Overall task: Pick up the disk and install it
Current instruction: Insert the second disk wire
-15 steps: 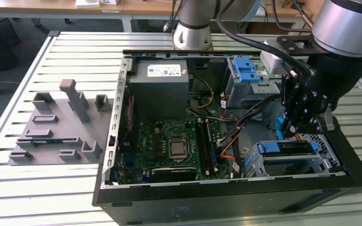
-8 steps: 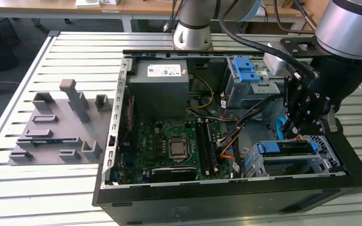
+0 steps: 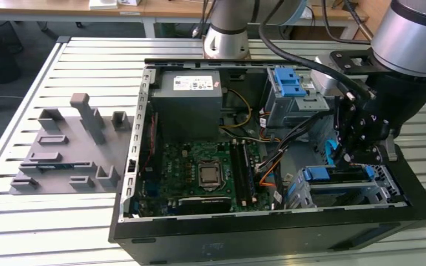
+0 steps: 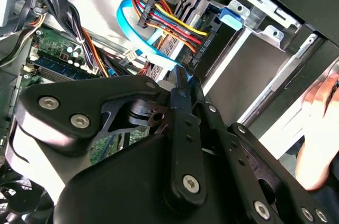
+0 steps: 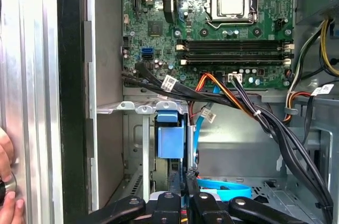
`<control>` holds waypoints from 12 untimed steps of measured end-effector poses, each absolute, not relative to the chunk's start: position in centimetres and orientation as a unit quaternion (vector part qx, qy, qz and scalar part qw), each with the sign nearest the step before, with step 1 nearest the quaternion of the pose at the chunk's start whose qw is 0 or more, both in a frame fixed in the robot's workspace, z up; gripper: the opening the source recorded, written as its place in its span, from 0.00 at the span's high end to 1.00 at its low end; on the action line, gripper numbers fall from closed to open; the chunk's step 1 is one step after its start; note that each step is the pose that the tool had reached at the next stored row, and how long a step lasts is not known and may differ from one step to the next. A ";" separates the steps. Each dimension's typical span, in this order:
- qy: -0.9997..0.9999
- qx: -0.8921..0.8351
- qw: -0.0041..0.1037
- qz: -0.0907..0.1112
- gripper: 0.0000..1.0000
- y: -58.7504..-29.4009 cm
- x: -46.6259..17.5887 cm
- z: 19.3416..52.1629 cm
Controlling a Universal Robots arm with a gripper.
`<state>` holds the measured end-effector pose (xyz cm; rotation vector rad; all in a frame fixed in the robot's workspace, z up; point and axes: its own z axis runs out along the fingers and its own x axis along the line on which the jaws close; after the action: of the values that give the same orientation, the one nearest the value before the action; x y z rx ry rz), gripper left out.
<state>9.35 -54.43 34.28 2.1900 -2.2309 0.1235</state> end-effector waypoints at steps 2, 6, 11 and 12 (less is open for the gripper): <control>-0.713 0.700 0.007 0.040 0.84 -54.5 9.4 34.2; -0.716 0.697 0.007 0.040 0.84 -54.5 9.4 34.0; -0.716 0.697 0.007 0.039 0.84 -54.5 9.4 33.8; -0.716 0.697 0.007 0.040 0.84 -54.5 9.4 33.8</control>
<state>9.41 -54.54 33.82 2.1793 -2.2407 0.1236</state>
